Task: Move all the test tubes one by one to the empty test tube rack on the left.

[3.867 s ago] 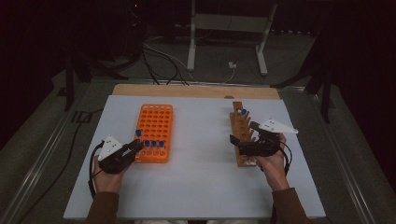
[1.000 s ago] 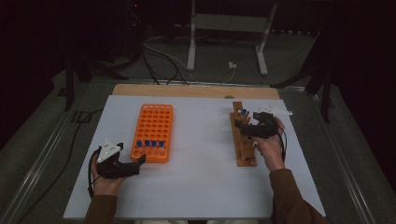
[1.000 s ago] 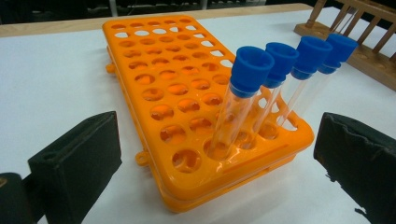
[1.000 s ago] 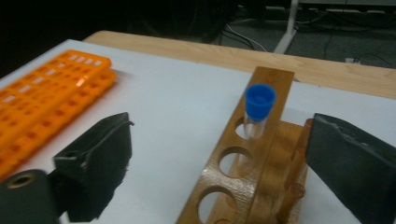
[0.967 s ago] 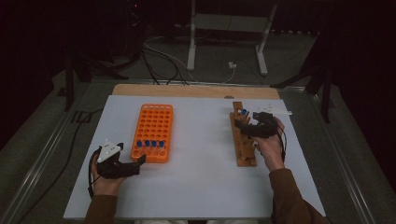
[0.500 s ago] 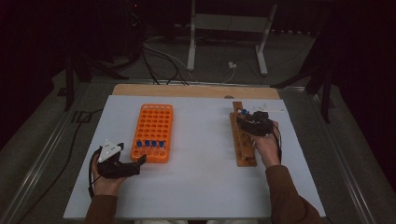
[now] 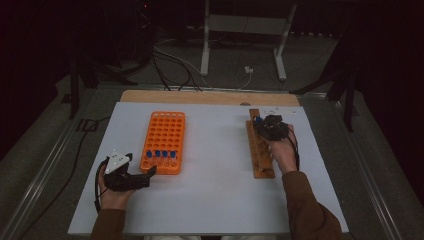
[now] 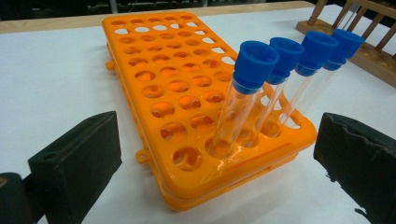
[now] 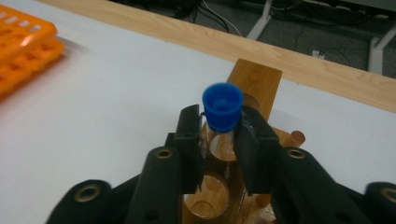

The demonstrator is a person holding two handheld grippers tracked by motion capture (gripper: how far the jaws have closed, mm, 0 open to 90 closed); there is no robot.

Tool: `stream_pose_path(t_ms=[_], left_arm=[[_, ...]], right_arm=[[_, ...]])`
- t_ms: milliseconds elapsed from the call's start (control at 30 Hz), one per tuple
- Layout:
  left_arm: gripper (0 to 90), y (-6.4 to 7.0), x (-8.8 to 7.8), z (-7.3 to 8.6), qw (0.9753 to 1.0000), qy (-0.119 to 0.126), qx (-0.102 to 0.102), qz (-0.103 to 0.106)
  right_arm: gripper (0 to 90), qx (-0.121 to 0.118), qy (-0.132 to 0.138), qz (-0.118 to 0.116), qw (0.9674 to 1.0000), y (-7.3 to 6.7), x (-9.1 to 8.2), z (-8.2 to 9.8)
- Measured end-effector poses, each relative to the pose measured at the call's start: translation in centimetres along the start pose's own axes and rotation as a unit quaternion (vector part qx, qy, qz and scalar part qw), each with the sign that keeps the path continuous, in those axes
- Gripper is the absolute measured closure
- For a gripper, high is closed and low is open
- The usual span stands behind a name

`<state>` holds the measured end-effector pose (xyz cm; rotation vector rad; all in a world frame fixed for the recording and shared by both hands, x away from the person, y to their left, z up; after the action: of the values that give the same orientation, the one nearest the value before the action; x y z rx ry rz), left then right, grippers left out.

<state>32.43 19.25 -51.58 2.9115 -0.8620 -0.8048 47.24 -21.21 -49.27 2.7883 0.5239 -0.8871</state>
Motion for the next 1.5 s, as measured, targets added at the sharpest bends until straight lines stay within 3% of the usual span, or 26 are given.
stream_pose_path(t_ms=[300,533,1233,1500], left_arm=[[1.7,0.1,0.0,0.0,1.0,0.001,0.001,0.002],[1.7,0.1,-0.1,-0.1,1.0,0.003,-0.001,0.0],[1.7,0.3,-0.4,-0.6,0.9999,0.008,-0.003,0.011],[1.7,1.1,-1.3,-2.1,0.9994,0.03,0.011,0.014]], right_arm=[[76.4,0.005,-0.002,0.007,1.0,0.2,0.4,-0.1],[76.9,0.018,0.01,0.0,0.9998,0.5,-0.1,-0.3],[77.0,0.01,0.073,-0.007,0.9972,0.9,-5.2,-3.3],[77.0,-0.013,0.075,-0.027,0.9967,-0.6,-6.2,-3.7]])
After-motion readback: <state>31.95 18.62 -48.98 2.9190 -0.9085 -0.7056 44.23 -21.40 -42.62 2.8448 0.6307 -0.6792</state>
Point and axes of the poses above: each handheld gripper's, and its own axes: x roughly forward along the jaws, z roughly out of its underside, y roughly to its right, the point moved 7 cm from there along x, roughly forward along the jaws, and after that the axes turned 4 degrees about z, right-handed, at the moved point
